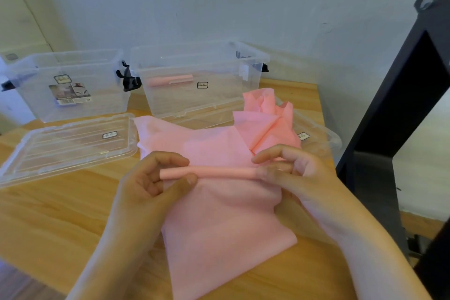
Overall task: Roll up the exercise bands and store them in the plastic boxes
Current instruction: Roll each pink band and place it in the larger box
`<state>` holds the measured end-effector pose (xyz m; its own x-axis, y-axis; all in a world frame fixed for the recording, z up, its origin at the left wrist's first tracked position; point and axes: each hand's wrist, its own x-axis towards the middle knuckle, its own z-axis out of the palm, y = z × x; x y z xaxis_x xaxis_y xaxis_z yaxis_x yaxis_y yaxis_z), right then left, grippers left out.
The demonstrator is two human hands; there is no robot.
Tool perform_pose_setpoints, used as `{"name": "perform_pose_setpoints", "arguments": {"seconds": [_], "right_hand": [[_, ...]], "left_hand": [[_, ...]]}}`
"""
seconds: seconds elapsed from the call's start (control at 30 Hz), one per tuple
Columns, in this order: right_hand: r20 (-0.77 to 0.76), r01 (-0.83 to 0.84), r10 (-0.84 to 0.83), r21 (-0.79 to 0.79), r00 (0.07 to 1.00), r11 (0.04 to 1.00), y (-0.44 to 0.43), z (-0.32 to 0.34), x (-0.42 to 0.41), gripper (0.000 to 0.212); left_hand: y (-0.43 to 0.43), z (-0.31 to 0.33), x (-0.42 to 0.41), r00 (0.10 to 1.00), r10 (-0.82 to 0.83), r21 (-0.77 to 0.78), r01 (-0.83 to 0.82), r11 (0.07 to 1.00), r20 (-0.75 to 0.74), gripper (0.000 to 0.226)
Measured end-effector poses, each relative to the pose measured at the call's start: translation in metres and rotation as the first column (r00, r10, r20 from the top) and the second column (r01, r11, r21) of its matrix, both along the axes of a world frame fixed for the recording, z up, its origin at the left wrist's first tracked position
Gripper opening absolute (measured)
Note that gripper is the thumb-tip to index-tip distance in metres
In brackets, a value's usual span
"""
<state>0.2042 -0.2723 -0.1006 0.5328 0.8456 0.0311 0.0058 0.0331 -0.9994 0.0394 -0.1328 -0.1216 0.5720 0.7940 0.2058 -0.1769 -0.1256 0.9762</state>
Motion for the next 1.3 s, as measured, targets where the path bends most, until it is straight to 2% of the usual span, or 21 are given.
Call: {"name": "perform_pose_setpoints", "arguments": {"seconds": [0.17, 0.23, 0.33, 0.43, 0.53, 0.6, 0.77, 0.87, 1.03, 1.13, 1.23, 1.3], "right_hand": [[-0.001, 0.024, -0.024, 0.021, 1.0, 0.999, 0.002, -0.0006, 0.0004, 0.011], [0.018, 0.045, -0.045, 0.045, 0.999, 0.998, 0.0023, 0.0001, 0.0004, 0.011], [0.028, 0.071, -0.074, 0.084, 0.997, 0.994, 0.0016, 0.0014, 0.0004, 0.012], [0.034, 0.073, -0.076, 0.097, 0.996, 0.993, 0.001, 0.0017, 0.0006, 0.014], [0.005, 0.077, -0.078, 0.1, 0.997, 0.992, 0.0013, 0.0008, 0.002, 0.018], [-0.013, 0.064, -0.063, 0.08, 0.998, 0.995, 0.0005, 0.0007, 0.0027, 0.02], [0.049, 0.054, -0.056, 0.056, 0.997, 0.997, 0.0007, 0.0016, 0.0009, 0.011], [0.066, 0.088, -0.095, 0.093, 0.993, 0.992, 0.001, 0.0015, -0.0001, 0.011], [0.082, 0.106, -0.116, 0.122, 0.99, 0.987, 0.0001, 0.001, 0.0016, 0.016], [0.07, 0.102, -0.111, 0.129, 0.991, 0.986, 0.0013, 0.0003, 0.0011, 0.021], [0.048, 0.064, -0.07, 0.102, 0.996, 0.993, 0.0022, -0.0011, 0.0003, 0.026], [0.046, 0.05, -0.054, 0.071, 0.997, 0.996, 0.003, -0.003, -0.0002, 0.021]], "left_hand": [[-0.0021, 0.0005, 0.0018, 0.998, 0.015, -0.033, -0.013, 0.999, 0.063, 0.023], [-0.0027, 0.0008, 0.0, 0.999, -0.014, -0.039, 0.016, 0.999, 0.035, 0.032], [-0.0043, 0.0007, -0.0017, 0.997, -0.073, -0.033, 0.072, 0.997, -0.018, 0.026], [-0.005, 0.0007, 0.0002, 0.998, -0.057, -0.025, 0.056, 0.998, -0.012, 0.019], [-0.0061, 0.0025, 0.002, 0.999, -0.034, 0.01, 0.034, 0.999, 0.002, 0.025], [-0.0058, 0.0022, 0.0026, 1.0, -0.003, 0.009, 0.003, 1.0, 0.024, 0.02], [-0.0076, 0.0025, 0.0025, 0.998, 0.002, -0.006, -0.001, 1.0, 0.062, 0.017], [-0.0087, 0.0018, 0.0018, 0.999, -0.035, -0.027, 0.036, 0.999, 0.021, 0.017], [-0.0077, -0.0025, 0.0026, 0.997, -0.045, 0.049, 0.048, 0.998, -0.061, 0.013], [-0.0064, -0.0023, 0.0037, 0.998, -0.048, 0.043, 0.05, 0.998, -0.039, 0.01], [-0.0061, -0.0022, 0.0027, 0.999, -0.034, 0.042, 0.034, 0.999, 0.007, 0.016], [-0.0049, -0.0032, 0.0021, 0.999, -0.015, 0.052, 0.013, 0.999, 0.032, 0.018]]}}
